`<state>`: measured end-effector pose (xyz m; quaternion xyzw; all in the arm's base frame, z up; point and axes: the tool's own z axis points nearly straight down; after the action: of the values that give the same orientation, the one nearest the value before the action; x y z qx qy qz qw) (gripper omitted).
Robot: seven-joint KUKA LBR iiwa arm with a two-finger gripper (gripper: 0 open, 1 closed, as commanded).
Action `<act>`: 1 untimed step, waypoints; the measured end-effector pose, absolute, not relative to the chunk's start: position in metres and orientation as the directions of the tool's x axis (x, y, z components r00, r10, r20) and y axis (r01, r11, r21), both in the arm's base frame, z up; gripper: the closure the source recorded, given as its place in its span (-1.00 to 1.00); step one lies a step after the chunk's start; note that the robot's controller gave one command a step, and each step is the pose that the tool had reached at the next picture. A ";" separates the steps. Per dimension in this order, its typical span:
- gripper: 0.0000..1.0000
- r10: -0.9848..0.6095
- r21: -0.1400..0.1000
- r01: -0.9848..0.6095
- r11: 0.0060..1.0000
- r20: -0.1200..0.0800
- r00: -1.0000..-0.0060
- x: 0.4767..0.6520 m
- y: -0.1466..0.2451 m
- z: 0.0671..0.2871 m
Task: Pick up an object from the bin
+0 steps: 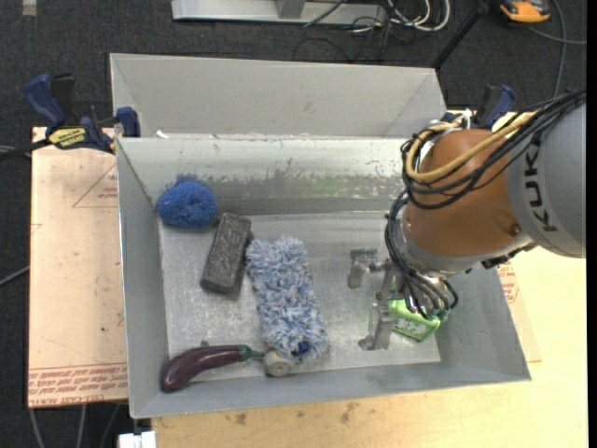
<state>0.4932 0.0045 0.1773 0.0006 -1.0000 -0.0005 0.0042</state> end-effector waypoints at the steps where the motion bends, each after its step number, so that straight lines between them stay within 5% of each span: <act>1: -1.00 -0.001 0.001 -0.001 1.000 0.000 -1.000 0.495 0.005 0.182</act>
Offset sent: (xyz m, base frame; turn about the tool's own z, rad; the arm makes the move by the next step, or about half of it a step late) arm 0.0155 0.0526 -0.0392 -0.1508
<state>0.4949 0.0046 0.1816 0.0005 -1.0000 -0.0006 0.0000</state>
